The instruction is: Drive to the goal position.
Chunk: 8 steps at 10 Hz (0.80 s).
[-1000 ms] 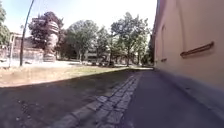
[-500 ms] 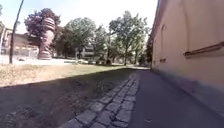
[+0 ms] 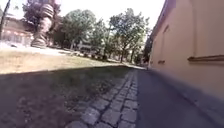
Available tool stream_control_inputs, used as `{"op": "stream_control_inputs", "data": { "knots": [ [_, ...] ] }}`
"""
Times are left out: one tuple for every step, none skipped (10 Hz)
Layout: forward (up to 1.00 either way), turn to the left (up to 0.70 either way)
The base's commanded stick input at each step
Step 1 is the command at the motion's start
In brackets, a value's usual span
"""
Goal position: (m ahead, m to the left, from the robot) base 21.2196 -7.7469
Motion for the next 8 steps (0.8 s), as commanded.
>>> {"op": "stream_control_inputs", "data": {
  "knots": [
    [0.70,-0.14],
    [0.70,-0.14],
    [0.70,-0.14],
    [0.70,-0.14],
    [0.70,-0.14],
    [0.70,-0.14],
    [0.70,-0.14],
    [0.70,-0.14]
  ]
}}
